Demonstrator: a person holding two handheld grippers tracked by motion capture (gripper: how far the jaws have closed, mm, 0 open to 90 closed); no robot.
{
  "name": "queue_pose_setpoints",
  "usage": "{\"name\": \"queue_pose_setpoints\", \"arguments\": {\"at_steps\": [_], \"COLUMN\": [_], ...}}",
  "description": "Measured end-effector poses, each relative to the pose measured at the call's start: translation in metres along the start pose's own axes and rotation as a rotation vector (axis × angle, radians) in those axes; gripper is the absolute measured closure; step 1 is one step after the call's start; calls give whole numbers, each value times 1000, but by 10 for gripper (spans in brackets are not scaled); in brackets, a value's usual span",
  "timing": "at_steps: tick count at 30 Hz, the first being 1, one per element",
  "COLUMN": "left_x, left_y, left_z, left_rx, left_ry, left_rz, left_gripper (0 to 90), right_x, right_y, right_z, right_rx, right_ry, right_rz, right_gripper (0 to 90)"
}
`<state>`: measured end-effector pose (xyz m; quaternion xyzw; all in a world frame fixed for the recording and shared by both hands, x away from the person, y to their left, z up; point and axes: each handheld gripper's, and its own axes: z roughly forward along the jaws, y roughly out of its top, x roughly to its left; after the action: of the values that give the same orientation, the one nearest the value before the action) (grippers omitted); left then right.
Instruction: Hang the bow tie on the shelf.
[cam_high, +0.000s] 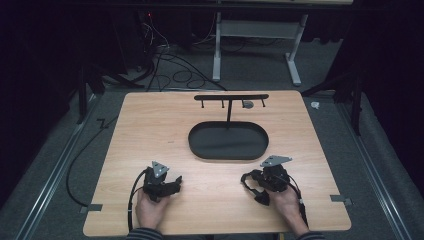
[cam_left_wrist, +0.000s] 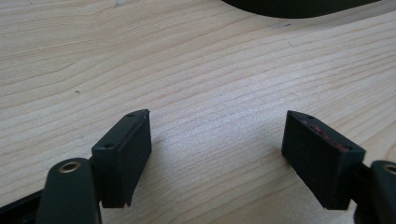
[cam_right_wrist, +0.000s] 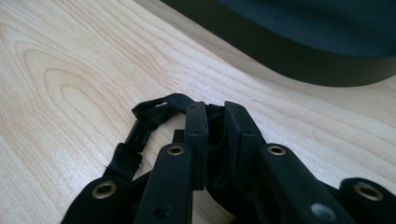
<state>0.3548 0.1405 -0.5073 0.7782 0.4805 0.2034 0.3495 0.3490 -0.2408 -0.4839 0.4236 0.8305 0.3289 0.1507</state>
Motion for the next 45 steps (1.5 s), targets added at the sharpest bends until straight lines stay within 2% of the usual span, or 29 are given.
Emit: {"name": "queue_pose_setpoints", "arguments": {"at_steps": [11,23,37,45], "left_x": [0,0,0,0], "left_y": [0,0,0,0], "left_z": [0,0,0,0], "left_rx": [0,0,0,0], "left_ry": [0,0,0,0], "left_rz": [0,0,0,0], "left_gripper": [246,245,245,245], "right_x": [-3,-16,-23,-26], "right_y": [4,14,24,32], "right_z": [-21,-47,-68,-74], "right_rx": [-72,-146,-217,-233], "right_ry": [-31,-53,-70,-71], "right_rz": [-1,23,41,44], "right_gripper": [818,819,819,819]}}
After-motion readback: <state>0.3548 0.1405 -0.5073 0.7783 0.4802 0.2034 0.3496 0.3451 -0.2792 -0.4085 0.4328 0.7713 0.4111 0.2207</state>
